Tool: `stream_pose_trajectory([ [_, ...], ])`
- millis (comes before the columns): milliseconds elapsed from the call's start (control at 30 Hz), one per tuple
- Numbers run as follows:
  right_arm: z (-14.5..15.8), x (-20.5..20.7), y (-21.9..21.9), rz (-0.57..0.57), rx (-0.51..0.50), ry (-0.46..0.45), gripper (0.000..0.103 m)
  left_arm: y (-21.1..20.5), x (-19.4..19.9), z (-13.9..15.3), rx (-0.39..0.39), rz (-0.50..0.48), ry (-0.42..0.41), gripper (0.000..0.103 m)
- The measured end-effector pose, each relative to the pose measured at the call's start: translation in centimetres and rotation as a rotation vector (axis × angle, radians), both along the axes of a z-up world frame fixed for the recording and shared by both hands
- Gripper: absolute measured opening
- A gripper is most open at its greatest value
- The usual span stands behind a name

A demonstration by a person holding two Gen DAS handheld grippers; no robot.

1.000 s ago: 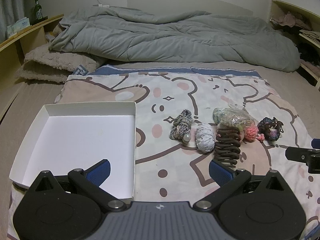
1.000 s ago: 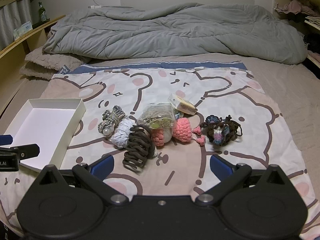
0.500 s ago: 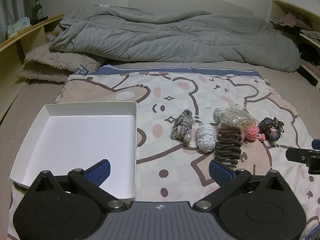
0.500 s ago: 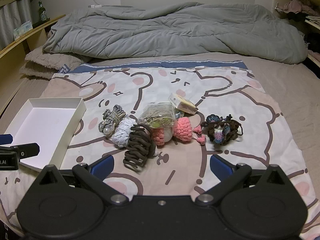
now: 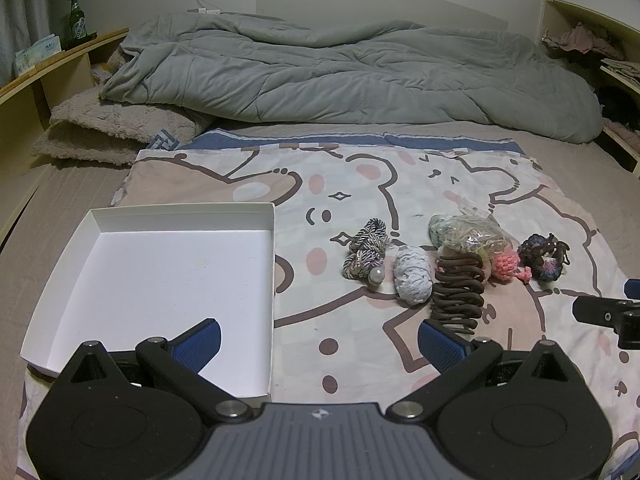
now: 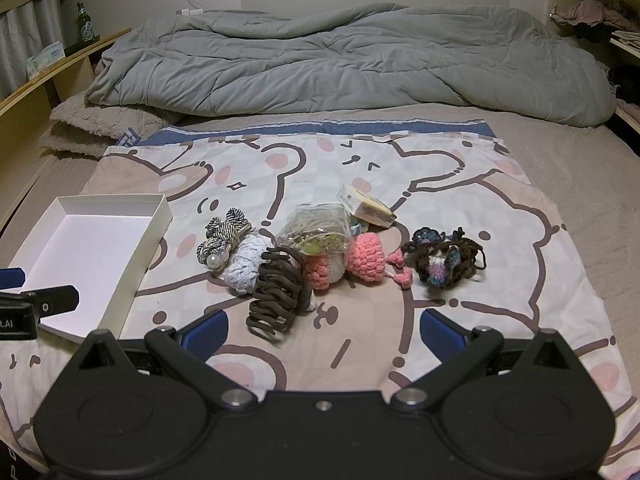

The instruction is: Organize objects

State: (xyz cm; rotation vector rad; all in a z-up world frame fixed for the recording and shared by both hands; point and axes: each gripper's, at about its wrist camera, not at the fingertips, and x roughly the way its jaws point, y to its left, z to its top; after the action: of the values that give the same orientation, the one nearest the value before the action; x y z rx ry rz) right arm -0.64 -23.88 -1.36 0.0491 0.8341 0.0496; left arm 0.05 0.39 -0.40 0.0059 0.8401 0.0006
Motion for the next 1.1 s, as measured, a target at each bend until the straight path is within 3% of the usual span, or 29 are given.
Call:
stream_pose_trajectory([
  [1100,-0.52,-0.08,0.04,0.0,0.0,0.006,0.103,0.19,-0.05,-0.06,0.004,-0.004,0.003,0.103],
])
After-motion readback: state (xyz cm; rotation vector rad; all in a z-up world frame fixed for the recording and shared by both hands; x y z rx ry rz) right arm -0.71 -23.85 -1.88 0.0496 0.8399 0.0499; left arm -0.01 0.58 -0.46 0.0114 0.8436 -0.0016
